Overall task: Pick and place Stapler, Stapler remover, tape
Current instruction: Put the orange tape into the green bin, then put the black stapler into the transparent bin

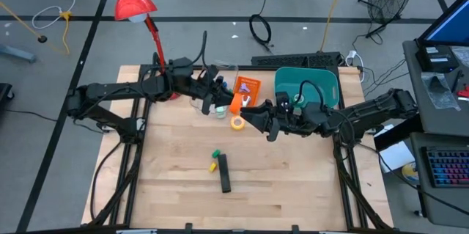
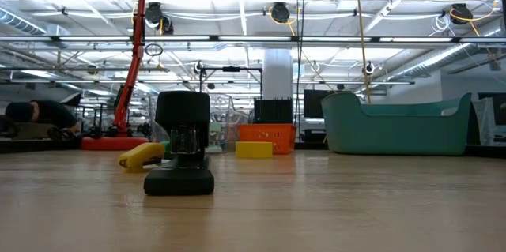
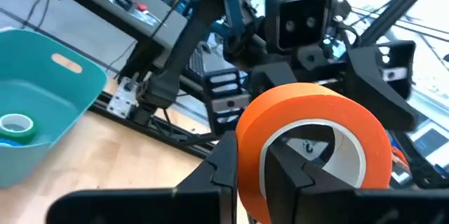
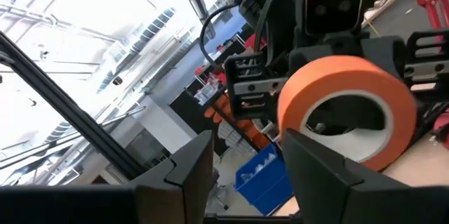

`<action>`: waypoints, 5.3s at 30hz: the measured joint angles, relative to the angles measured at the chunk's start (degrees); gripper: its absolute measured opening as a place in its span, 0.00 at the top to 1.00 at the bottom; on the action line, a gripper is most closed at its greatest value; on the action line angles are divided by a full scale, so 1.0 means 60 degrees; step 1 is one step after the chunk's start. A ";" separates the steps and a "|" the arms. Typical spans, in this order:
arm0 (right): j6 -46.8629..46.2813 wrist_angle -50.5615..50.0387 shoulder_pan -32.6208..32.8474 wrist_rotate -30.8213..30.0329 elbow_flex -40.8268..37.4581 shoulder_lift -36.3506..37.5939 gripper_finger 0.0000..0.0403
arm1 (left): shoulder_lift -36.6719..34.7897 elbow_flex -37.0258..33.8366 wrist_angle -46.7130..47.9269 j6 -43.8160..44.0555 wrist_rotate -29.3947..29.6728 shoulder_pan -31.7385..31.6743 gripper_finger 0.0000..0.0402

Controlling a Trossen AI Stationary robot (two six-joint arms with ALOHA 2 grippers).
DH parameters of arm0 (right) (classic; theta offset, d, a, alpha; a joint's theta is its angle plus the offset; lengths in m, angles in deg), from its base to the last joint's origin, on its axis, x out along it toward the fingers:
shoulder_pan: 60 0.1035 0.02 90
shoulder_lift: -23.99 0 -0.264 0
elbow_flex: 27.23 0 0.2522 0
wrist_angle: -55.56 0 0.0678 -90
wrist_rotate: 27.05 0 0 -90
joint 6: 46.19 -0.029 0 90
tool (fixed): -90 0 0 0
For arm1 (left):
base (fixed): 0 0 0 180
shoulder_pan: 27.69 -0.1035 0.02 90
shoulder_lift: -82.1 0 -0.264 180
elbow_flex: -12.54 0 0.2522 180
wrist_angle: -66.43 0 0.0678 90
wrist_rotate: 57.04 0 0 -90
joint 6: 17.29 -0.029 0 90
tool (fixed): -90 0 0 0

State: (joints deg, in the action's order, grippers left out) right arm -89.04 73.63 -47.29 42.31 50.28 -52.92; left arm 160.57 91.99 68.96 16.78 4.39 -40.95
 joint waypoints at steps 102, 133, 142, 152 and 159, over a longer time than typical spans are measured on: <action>-0.2224 -1.5334 -0.6476 -0.1552 -0.0109 0.1539 0.93 | -0.1672 0.0011 0.5716 -0.1648 0.2341 0.0439 0.68; -0.2020 -1.3337 -0.7876 0.0630 -0.4364 0.1443 0.77 | -0.1672 0.0011 0.6009 -0.1566 0.2792 0.1049 0.68; -0.1797 -1.2681 -0.7874 0.0846 -0.4006 0.1885 0.62 | -0.1672 0.0011 0.6047 -0.1568 0.3009 0.1049 0.68; -0.0169 -0.9187 -0.7854 0.1700 -0.3221 0.3113 0.61 | -0.1672 0.0011 0.5908 -0.1597 0.3364 0.1045 0.68; -0.0642 -0.6581 -0.7361 0.3304 -0.3184 0.3627 0.61 | -0.1672 0.0011 0.5894 -0.1643 0.3367 0.1045 0.68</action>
State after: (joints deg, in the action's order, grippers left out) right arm -92.89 34.15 -91.45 62.14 31.17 -31.16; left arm 150.54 92.06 104.33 6.92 24.60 -34.68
